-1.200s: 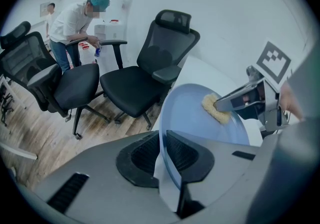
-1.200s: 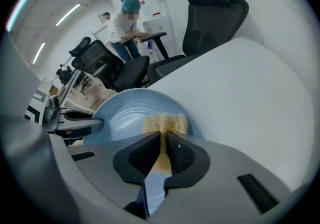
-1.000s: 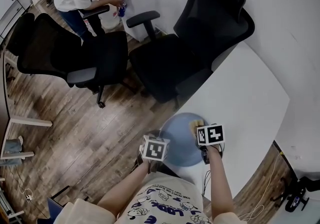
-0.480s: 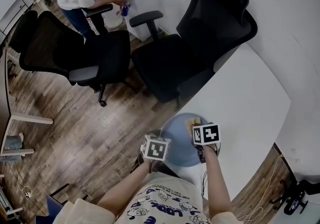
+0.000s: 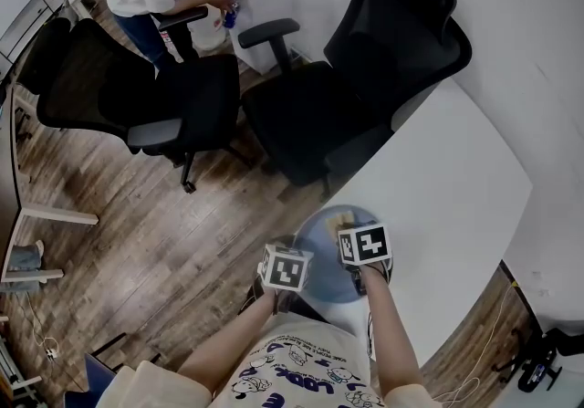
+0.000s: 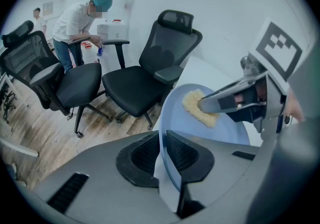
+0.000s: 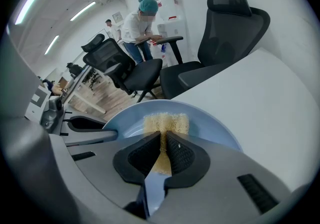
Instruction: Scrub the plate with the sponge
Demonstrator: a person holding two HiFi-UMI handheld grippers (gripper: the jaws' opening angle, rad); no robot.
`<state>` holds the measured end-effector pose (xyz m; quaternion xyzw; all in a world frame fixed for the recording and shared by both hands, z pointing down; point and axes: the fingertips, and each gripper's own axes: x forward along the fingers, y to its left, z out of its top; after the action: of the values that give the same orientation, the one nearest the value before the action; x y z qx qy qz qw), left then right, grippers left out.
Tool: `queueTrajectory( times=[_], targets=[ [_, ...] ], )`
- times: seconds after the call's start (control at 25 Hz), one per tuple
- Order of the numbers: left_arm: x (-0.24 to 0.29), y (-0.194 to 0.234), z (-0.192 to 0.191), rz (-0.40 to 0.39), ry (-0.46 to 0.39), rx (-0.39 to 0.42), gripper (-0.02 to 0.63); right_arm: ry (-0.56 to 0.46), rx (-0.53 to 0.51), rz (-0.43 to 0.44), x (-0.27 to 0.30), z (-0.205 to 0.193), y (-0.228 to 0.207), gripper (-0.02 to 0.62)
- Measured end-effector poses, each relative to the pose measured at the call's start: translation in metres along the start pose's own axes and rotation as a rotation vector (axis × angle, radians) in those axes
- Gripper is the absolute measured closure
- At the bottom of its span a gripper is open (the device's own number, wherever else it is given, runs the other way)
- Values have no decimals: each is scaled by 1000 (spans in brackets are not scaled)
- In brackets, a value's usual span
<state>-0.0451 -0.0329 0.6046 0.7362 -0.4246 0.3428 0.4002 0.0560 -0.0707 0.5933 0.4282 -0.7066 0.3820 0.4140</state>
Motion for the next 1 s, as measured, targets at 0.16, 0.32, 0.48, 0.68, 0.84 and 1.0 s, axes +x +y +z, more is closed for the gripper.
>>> queueTrajectory(
  times=[0.16,0.32,0.48,0.68,0.84,1.0],
  targets=[
    [1,-2,1,-1,0,-4,561,-2,-15,22,2,0,7,551],
    [1,0,2,7,-4,-5,561,-2,-24,50,2,1,15,551],
    [0,0,1,4,-2,-8,561,4,-39,75,4,-1,24,549],
    [2,1,3,9,-4,-8,561,9,-53,109,5,-5,32,551],
    [1,0,3,8,-3,-5,561,23,-65,138,4,-11,41,550],
    [0,-1,3,9,1,-6,561,31,-84,160,4,-17,48,549]
  ],
)
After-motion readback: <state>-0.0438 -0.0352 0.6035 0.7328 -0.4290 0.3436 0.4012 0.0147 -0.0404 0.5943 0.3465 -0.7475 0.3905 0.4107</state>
